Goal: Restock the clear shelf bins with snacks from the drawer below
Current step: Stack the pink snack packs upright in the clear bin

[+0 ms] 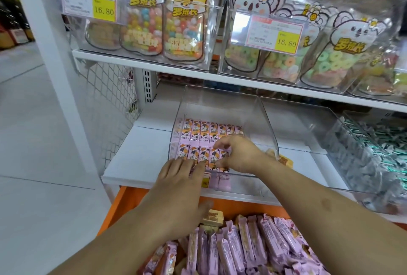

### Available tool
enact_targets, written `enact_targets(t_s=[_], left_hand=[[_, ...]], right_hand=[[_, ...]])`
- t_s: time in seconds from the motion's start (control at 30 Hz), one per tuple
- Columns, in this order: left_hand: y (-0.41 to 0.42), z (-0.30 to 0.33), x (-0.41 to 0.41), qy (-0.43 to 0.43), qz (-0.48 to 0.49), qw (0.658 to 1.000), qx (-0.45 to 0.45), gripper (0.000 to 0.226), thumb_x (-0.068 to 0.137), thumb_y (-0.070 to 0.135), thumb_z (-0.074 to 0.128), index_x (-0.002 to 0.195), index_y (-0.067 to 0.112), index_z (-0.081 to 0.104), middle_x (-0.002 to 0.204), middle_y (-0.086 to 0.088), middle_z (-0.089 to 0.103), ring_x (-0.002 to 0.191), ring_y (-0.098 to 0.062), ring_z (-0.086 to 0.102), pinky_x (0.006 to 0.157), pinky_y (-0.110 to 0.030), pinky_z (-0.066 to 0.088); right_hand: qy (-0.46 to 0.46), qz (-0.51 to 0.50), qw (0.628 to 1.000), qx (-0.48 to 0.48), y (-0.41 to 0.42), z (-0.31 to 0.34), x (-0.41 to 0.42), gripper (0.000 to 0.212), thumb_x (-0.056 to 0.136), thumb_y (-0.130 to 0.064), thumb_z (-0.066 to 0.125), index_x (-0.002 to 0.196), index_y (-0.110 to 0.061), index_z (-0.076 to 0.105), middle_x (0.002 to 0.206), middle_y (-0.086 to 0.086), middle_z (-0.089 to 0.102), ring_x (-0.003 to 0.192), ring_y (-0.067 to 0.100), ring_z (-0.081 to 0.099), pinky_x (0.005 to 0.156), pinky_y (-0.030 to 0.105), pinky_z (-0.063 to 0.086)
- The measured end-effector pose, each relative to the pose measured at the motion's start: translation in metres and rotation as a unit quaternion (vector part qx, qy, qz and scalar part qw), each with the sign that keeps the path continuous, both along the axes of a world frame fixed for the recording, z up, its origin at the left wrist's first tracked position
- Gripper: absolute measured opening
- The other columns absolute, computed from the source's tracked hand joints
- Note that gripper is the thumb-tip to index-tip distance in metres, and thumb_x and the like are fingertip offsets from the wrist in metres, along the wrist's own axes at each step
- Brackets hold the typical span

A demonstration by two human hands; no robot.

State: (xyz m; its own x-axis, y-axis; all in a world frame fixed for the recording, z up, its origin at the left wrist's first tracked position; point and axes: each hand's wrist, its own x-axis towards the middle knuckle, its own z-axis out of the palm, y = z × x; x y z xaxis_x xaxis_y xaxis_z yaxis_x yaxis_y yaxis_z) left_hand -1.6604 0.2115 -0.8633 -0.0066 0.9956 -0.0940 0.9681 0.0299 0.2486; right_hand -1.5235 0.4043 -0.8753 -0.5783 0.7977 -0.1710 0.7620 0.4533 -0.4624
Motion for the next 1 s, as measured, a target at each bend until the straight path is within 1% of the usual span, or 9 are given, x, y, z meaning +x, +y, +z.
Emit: enact_targets(t_s=[0.17, 0.27, 0.4, 0.47, 0.57, 0.7, 0.83, 0.9, 1.0], left_hand=[[0.000, -0.003, 0.000, 0.000, 0.002, 1.000, -0.003, 0.087, 0.102, 0.063, 0.041, 0.164, 0.030, -0.010, 0.173, 0.005, -0.005, 0.159, -0.020, -0.011, 0.130, -0.046, -0.005], [-0.005, -0.003, 0.003, -0.003, -0.006, 1.000, -0.005, 0.085, 0.102, 0.064, 0.038, 0.163, 0.034, -0.014, 0.173, 0.006, -0.014, 0.158, -0.019, -0.019, 0.129, -0.047, -0.007], [-0.020, 0.004, 0.022, -0.016, -0.022, 1.000, 0.008, 0.081, 0.103, 0.062, 0.037, 0.163, 0.034, -0.009, 0.172, 0.005, -0.018, 0.157, -0.023, -0.022, 0.129, -0.046, -0.006], [-0.029, 0.006, 0.036, -0.021, -0.038, 0.999, 0.027, 0.078, 0.104, 0.061, 0.039, 0.164, 0.031, 0.000, 0.172, 0.004, -0.012, 0.158, -0.022, -0.016, 0.129, -0.043, -0.001], [-0.043, -0.002, 0.060, -0.041, -0.071, 0.996, 0.030, 0.072, 0.104, 0.059, 0.041, 0.163, 0.029, 0.015, 0.170, 0.004, 0.005, 0.157, -0.020, 0.002, 0.128, -0.039, 0.013], [-0.052, -0.035, 0.089, -0.047, -0.090, 0.994, -0.052, 0.066, 0.104, 0.055, 0.044, 0.161, 0.027, 0.024, 0.168, 0.002, 0.014, 0.152, -0.023, 0.025, 0.121, -0.038, 0.030], [-0.046, -0.086, 0.100, -0.051, -0.083, 0.986, -0.134, 0.070, 0.104, 0.049, 0.050, 0.164, 0.034, 0.017, 0.166, 0.001, 0.019, 0.137, -0.023, 0.046, 0.106, -0.034, 0.041], [-0.038, -0.106, 0.102, -0.072, -0.056, 0.979, -0.183, 0.075, 0.102, 0.047, 0.054, 0.163, 0.044, 0.011, 0.166, -0.004, 0.019, 0.145, -0.028, 0.038, 0.109, -0.035, 0.040], [-0.019, -0.135, 0.107, -0.108, -0.010, 0.972, -0.209, 0.082, 0.101, 0.045, 0.060, 0.162, 0.051, 0.005, 0.169, -0.013, 0.014, 0.154, -0.031, 0.025, 0.116, -0.035, 0.035]], right_hand=[[0.020, -0.004, 1.000, 0.012, -0.012, 0.014, 0.008, 0.053, 0.087, -0.031, 0.085, 0.135, -0.031, 0.065, 0.150, -0.004, 0.056, 0.123, 0.015, 0.060, 0.089, 0.029, 0.048], [0.050, 0.002, 0.998, 0.029, -0.032, 0.031, 0.021, 0.051, 0.089, -0.038, 0.082, 0.136, -0.036, 0.064, 0.150, -0.009, 0.056, 0.127, 0.014, 0.057, 0.096, 0.032, 0.050], [0.145, 0.005, 0.989, 0.021, -0.069, 0.050, 0.055, 0.041, 0.088, -0.044, 0.080, 0.127, -0.040, 0.068, 0.135, -0.022, 0.063, 0.115, -0.001, 0.061, 0.096, 0.032, 0.056], [0.193, -0.007, 0.981, 0.002, -0.086, 0.051, 0.077, 0.032, 0.088, -0.040, 0.082, 0.119, -0.040, 0.073, 0.125, -0.019, 0.068, 0.106, 0.000, 0.066, 0.091, 0.028, 0.057], [0.247, -0.034, 0.967, -0.048, -0.108, 0.035, 0.115, 0.025, 0.086, -0.020, 0.085, 0.106, -0.033, 0.078, 0.110, -0.006, 0.074, 0.092, 0.006, 0.072, 0.088, 0.024, 0.058], [0.179, -0.107, 0.973, -0.097, -0.127, -0.012, 0.166, 0.028, 0.082, -0.016, 0.087, 0.105, -0.029, 0.077, 0.093, -0.009, 0.074, 0.080, 0.007, 0.067, 0.086, 0.029, 0.057], [0.059, -0.121, 0.987, -0.086, -0.128, -0.062, 0.197, 0.026, 0.087, -0.022, 0.081, 0.112, -0.025, 0.073, 0.088, -0.009, 0.068, 0.072, 0.003, 0.060, 0.076, 0.026, 0.052], [0.009, -0.125, 0.987, -0.097, -0.122, -0.085, 0.206, 0.045, 0.089, -0.025, 0.080, 0.131, -0.027, 0.065, 0.104, -0.008, 0.070, 0.084, 0.007, 0.062, 0.076, 0.025, 0.048], [-0.046, -0.144, 0.984, -0.091, -0.104, -0.123, 0.210, 0.072, 0.086, -0.033, 0.079, 0.151, -0.027, 0.050, 0.138, 0.001, 0.065, 0.118, 0.023, 0.064, 0.097, 0.032, 0.052]])
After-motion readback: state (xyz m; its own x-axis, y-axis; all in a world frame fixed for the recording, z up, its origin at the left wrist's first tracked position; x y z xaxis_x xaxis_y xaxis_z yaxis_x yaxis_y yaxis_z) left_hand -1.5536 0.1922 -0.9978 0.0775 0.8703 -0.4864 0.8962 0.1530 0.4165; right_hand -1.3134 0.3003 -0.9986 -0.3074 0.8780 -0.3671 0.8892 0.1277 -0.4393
